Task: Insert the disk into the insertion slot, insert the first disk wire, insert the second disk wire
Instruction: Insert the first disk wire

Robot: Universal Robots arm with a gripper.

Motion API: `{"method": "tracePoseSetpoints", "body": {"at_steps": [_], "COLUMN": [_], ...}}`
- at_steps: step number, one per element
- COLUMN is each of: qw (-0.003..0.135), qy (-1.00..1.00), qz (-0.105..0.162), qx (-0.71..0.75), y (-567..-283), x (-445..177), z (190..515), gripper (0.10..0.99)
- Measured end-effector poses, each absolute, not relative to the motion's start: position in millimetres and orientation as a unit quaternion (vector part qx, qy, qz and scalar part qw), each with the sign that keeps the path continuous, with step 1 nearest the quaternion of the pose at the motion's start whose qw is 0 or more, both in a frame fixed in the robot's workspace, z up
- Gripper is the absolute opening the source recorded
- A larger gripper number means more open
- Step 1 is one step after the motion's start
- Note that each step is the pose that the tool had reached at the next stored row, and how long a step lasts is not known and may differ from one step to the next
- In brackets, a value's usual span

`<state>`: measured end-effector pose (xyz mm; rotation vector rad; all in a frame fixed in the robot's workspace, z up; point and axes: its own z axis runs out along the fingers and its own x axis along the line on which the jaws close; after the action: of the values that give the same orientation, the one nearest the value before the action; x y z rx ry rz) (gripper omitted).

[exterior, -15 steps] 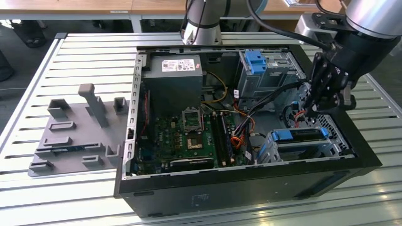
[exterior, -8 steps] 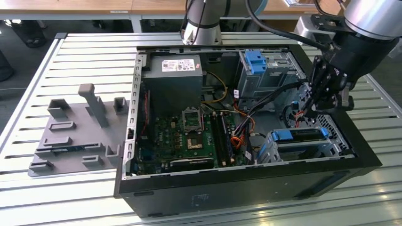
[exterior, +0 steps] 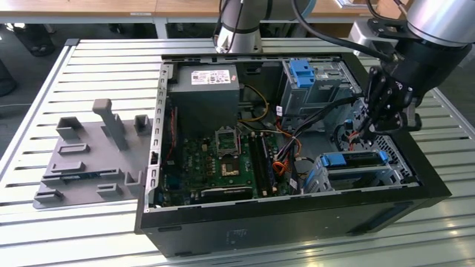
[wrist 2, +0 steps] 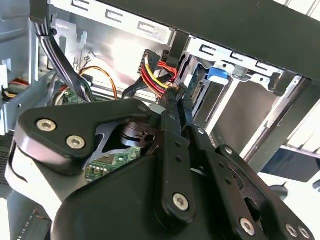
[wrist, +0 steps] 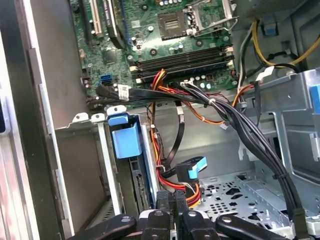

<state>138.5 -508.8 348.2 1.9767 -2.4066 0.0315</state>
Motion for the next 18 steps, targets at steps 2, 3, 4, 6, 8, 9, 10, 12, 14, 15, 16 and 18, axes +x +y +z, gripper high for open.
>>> {"method": "tracePoseSetpoints", "body": {"at_steps": [2,3,4,6,8,9,10,12,14,15,16,18], "qw": [0.015,0.015,0.016,0.017,0.015,0.015,0.014,0.013,0.012,0.012,0.012,0.011], "qy": [-0.767,-0.765,-0.763,-0.757,-0.752,-0.748,-0.745,-0.739,-0.736,-0.735,-0.734,-0.733], "qz": [0.013,0.014,0.015,0.017,0.018,0.018,0.019,0.020,0.021,0.021,0.021,0.022], "qx": [0.641,0.644,0.646,0.652,0.659,0.663,0.667,0.673,0.676,0.678,0.678,0.680], "y": [-508.8,-508.9,-508.9,-508.9,-509.1,-509.2,-509.2,-509.6,-510.7,-511.2,-512.1,-514.7], "x": [138.5,138.5,138.5,138.5,138.5,138.5,138.5,138.4,138.5,138.4,138.0,136.8], "z": [348.2,348.2,348.2,348.2,348.2,348.1,348.0,347.7,347.6,347.6,347.5,347.3], "gripper": [0.165,0.165,0.165,0.165,0.165,0.165,0.165,0.165,0.165,0.165,0.165,0.165]}}
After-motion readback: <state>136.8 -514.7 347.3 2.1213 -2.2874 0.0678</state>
